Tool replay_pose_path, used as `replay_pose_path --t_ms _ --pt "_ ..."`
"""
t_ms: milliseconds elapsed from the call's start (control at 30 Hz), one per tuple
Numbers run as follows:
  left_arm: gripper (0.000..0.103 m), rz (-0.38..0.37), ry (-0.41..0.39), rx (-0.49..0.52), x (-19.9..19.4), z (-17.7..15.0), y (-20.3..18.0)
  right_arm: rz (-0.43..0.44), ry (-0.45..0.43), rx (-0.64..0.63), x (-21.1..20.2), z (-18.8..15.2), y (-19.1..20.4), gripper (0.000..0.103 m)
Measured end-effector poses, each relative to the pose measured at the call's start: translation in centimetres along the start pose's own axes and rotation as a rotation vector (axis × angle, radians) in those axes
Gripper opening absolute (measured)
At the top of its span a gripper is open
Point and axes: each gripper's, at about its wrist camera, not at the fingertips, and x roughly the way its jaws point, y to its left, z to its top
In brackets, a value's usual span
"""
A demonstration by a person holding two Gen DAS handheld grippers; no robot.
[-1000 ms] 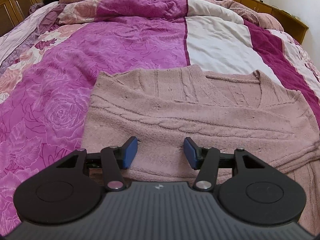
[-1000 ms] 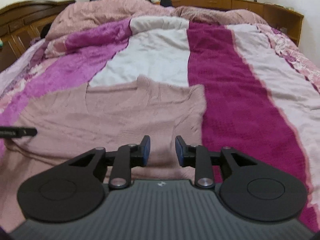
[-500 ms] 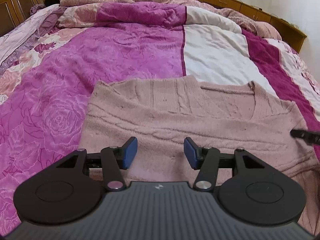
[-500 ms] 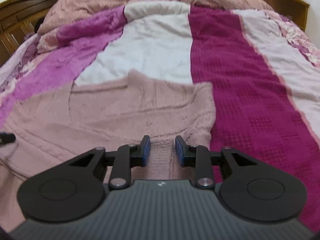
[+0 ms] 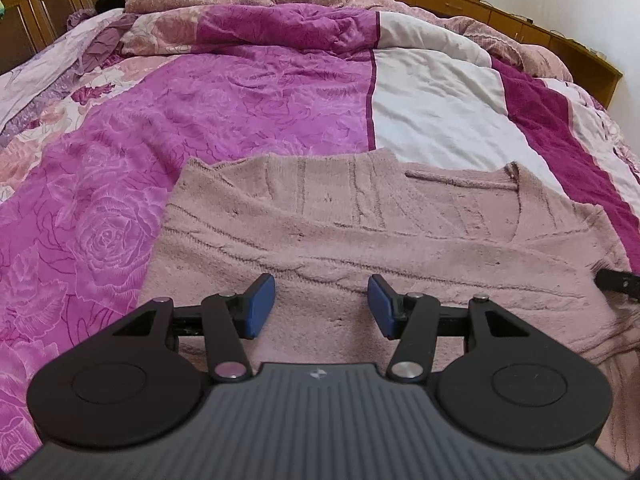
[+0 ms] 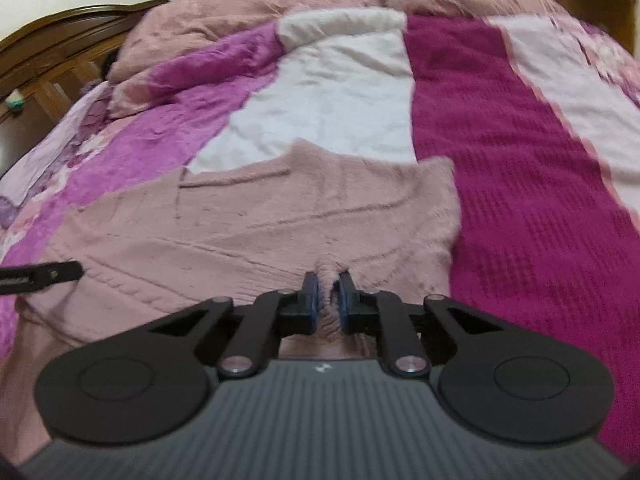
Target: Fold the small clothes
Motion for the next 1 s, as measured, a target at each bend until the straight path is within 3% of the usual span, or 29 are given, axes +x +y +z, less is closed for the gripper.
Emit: replay_pose_path --t_ms 100,333,400,500,600,800,1000 --pt "0.059 0.003 -0.029 -0.034 -0.2 0.2 0.1 -0.004 -0.065 -0.063 -1.0 0.6 0.9 0.011" --pt "0.06 0.059 -0.133 -0.131 -0.5 1.2 1.2 -0.023 -0.269 -0.042 -4.4 3.5 0.9 0.011" --pt "0.06 0.088 -0.128 -0.144 0.5 1.1 1.6 -0.049 -0.248 -0.046 -3.4 3.5 0.4 0.011" --pt "0.059 0.157 -0.081 -0.127 2.7 0.8 2.1 -0.075 -0.124 -0.009 -0.1 2.5 -1.0 0.011" --pt "0.06 0.185 -0.106 -0.072 3.6 -0.1 1.9 -0.116 -0.017 0.004 3.0 0.7 -2.4 0.011" --pt "0.06 0.189 -0.11 -0.041 3.8 -0.4 2.0 -0.111 -0.018 0.06 3.0 0.7 -2.9 0.014" --pt "0.06 0.157 -0.085 -0.015 2.3 0.3 2.0 -0.158 -0.047 0.085 -0.1 0.8 -1.9 0.019"
